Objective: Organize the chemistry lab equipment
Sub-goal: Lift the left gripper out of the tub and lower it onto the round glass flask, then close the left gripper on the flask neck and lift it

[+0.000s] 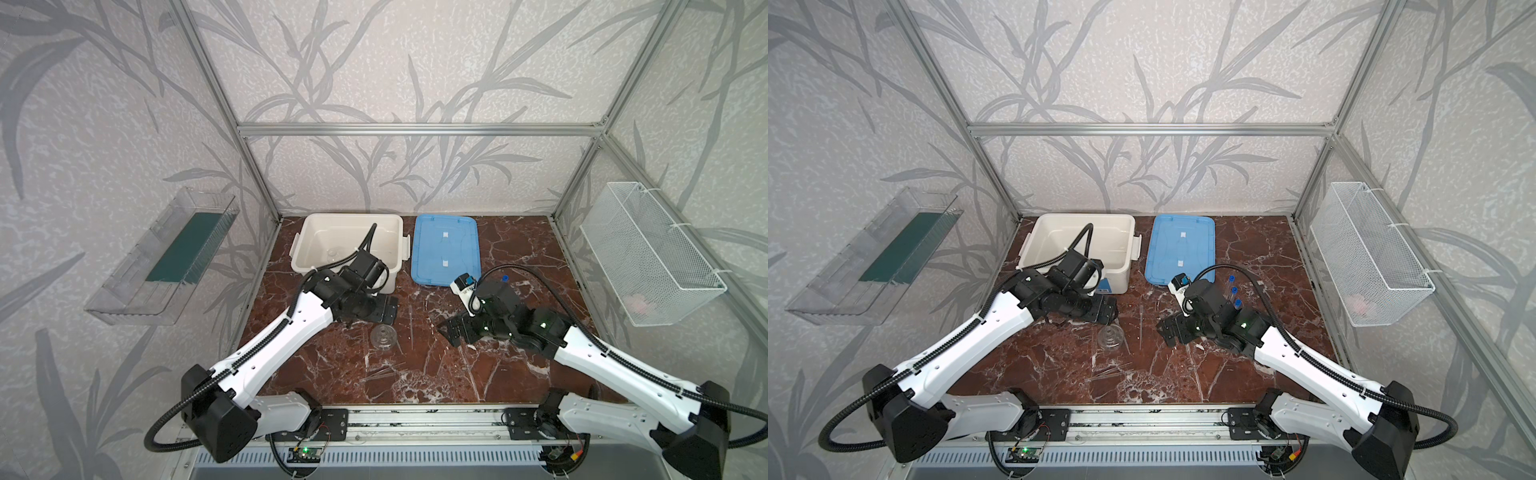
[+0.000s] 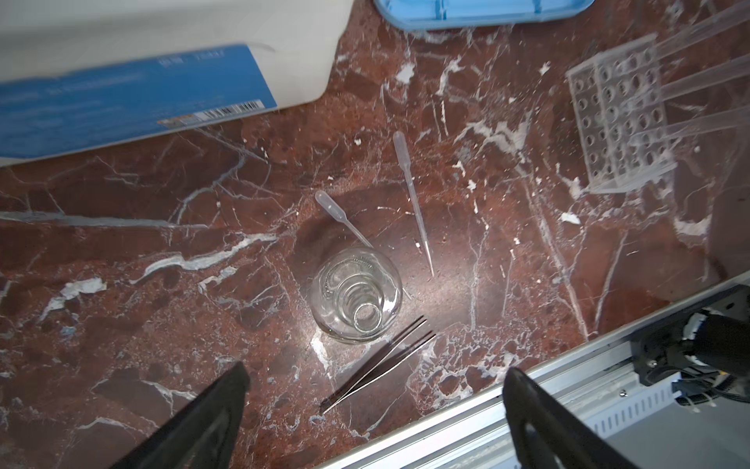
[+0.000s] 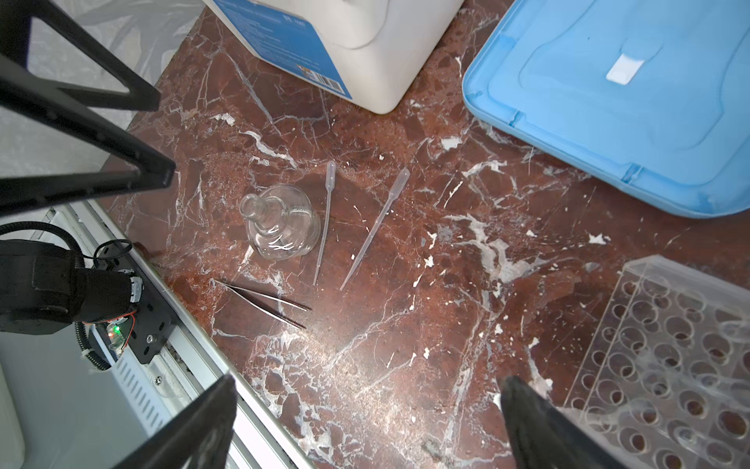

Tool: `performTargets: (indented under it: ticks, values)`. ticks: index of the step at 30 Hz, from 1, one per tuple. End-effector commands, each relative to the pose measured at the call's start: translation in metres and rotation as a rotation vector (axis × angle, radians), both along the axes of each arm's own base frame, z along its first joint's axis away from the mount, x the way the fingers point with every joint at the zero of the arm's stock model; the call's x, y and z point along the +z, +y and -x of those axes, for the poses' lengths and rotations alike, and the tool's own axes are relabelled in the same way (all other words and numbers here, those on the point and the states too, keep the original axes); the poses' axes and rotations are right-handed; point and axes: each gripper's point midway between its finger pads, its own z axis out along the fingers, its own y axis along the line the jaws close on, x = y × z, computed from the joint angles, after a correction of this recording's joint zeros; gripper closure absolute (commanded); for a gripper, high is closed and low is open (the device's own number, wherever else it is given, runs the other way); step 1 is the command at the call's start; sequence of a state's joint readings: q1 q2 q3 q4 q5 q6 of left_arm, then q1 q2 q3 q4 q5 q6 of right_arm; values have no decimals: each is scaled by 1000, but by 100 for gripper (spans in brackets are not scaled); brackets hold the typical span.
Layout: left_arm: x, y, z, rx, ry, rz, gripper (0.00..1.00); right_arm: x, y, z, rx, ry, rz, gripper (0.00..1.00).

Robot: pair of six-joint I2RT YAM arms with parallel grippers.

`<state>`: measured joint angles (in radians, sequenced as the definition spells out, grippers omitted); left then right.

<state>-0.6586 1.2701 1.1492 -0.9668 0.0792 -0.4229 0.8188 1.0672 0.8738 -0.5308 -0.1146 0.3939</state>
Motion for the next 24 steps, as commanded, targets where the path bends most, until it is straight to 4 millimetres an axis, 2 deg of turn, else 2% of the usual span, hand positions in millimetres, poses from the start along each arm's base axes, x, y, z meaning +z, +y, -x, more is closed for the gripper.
performTargets:
  ticks: [1,4,10,14,21,24]
  values:
    - [-13,0,-7,63,-56,-23,1,3,7,1,-5,19,-59,1]
    - [-32,-12,-2,53,-55,-7,1,-1,6,-1,-26,29,-58,1]
    - [-65,-8,2,58,-43,-89,1,-8,4,-1,-48,36,-65,1]
    - [-81,-15,5,65,-22,-55,1,-12,2,-1,-60,33,-60,1]
    - [-103,0,2,103,-5,-171,3,-13,5,-3,-50,34,-59,1]
    - [-108,-9,4,95,14,-139,5,-13,5,-4,-43,28,-45,1]
